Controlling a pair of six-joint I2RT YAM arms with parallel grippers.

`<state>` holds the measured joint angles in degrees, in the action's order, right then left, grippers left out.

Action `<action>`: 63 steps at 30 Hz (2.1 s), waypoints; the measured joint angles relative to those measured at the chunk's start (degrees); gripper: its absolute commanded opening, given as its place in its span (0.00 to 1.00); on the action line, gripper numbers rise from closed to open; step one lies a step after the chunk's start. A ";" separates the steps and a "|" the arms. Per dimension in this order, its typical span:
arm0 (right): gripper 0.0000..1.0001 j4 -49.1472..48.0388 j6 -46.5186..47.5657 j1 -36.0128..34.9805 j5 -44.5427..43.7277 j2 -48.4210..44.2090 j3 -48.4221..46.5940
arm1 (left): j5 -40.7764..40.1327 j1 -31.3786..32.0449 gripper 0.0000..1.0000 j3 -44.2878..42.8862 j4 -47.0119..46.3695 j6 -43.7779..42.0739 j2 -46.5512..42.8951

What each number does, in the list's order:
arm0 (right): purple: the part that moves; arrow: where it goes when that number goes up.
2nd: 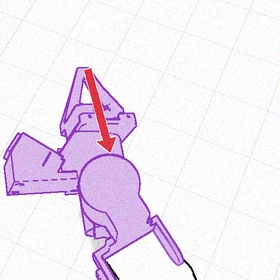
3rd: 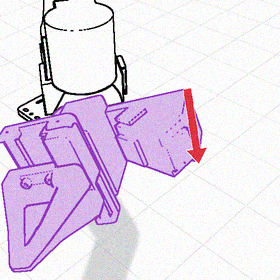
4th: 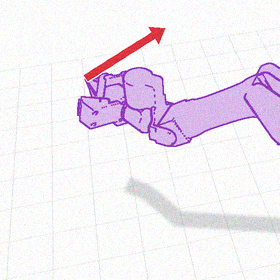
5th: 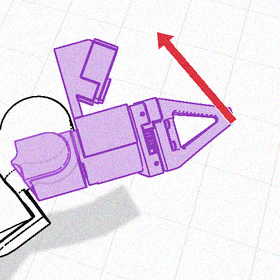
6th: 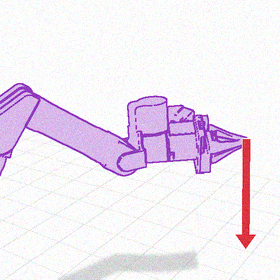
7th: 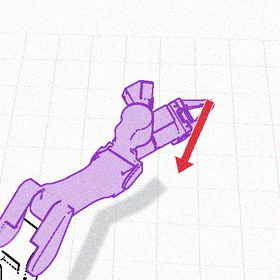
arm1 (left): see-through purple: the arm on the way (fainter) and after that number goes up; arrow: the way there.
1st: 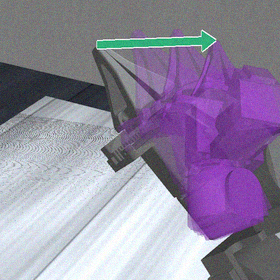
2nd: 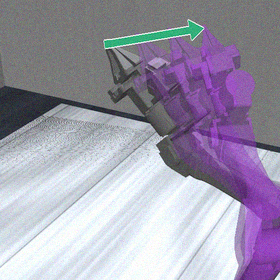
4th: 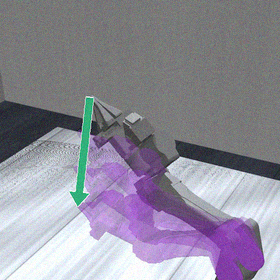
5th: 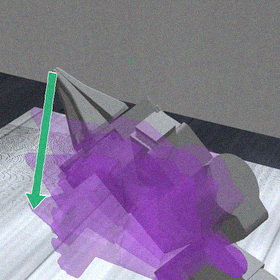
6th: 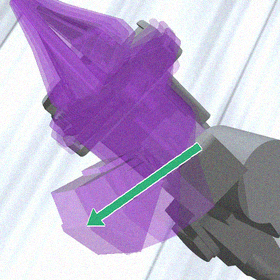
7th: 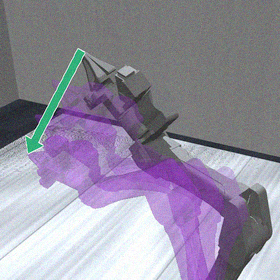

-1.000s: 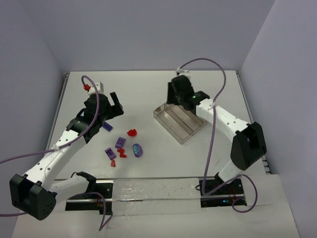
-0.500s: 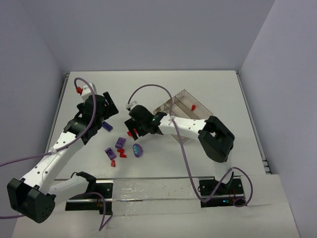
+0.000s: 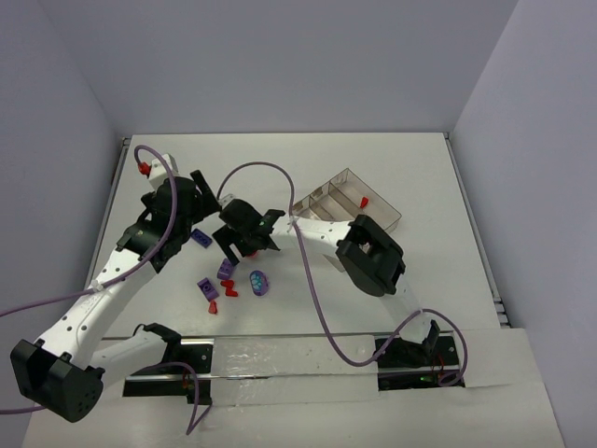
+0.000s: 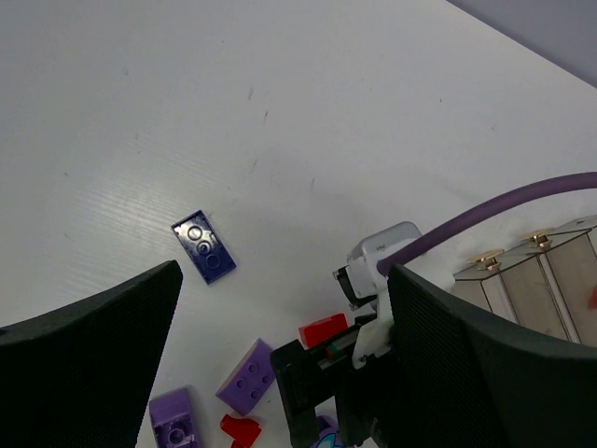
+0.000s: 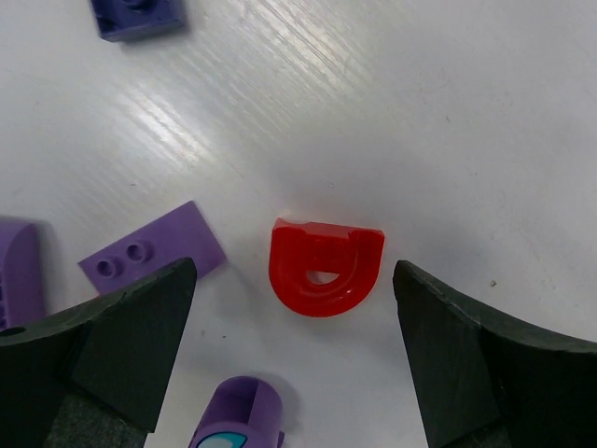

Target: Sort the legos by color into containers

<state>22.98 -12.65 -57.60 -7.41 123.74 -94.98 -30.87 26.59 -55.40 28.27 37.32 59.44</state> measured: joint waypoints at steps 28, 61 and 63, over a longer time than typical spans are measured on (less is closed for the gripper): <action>0.44 2.52 -3.95 1.62 -4.87 3.54 -2.41 | 0.72 0.00 0.99 -0.02 0.03 -0.02 -0.29; 0.56 -2.46 -10.03 43.95 -6.90 -26.81 24.92 | 2.47 0.00 0.99 0.03 0.01 0.00 -0.31; 0.62 -2.41 -10.03 43.95 -6.38 -25.91 24.92 | 2.56 0.00 0.99 0.03 0.01 0.00 -0.31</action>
<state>20.57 -22.68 -13.65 -13.79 97.84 -70.06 -28.31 26.59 -55.37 28.27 37.32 59.13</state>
